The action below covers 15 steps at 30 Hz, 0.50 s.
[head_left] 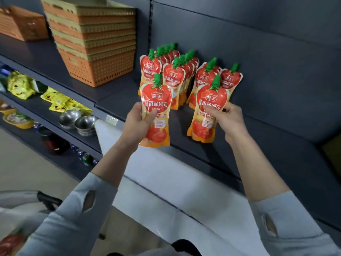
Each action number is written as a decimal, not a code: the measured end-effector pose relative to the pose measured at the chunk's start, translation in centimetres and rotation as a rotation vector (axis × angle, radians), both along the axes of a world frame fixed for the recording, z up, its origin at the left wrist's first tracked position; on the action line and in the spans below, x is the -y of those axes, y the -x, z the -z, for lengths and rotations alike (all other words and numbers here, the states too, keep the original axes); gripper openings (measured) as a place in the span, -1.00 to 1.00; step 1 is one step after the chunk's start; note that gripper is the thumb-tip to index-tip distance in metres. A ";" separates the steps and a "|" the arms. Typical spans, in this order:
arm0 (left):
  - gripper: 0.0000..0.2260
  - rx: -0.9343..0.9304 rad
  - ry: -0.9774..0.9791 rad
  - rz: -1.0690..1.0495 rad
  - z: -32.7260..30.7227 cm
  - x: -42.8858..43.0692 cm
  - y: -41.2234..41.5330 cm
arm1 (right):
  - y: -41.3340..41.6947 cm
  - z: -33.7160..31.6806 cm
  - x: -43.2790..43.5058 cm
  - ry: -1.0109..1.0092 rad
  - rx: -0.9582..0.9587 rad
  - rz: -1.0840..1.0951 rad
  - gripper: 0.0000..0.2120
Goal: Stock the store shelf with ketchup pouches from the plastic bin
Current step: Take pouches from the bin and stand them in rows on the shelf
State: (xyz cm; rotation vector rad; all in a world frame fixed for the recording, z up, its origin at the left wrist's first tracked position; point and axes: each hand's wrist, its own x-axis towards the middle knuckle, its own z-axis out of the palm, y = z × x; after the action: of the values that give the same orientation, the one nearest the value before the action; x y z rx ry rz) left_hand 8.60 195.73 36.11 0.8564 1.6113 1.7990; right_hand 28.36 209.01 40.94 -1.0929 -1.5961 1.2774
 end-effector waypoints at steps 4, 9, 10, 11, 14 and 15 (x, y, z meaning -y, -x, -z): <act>-0.76 0.024 -0.007 -0.007 -0.6 -2.2 -0.2 | 0.6 0.0 -4.9 -0.044 0.110 0.071 -0.82; -0.71 -0.018 0.047 -0.052 -0.8 -4.1 0.4 | 3.1 1.1 -9.4 -0.050 0.160 0.151 -0.83; -0.71 -0.028 0.058 -0.056 -0.8 -4.3 0.5 | 3.7 1.4 -10.1 -0.059 0.160 0.158 -0.84; -0.71 -0.039 0.066 -0.059 -0.8 -4.6 0.7 | 4.2 1.7 -10.8 -0.065 0.156 0.165 -0.85; -0.71 -0.073 0.084 -0.073 -0.6 -5.1 1.0 | 5.8 2.0 -12.0 -0.077 0.152 0.170 -0.87; -0.71 -0.077 0.085 -0.076 -0.6 -5.2 1.1 | 6.3 2.2 -12.5 -0.090 0.162 0.177 -0.89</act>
State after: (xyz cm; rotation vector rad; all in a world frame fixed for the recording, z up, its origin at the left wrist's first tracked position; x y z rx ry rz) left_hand 7.50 200.94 36.68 0.8451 1.7780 1.7537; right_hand 22.08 221.46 38.76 -1.2769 -1.6190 1.0132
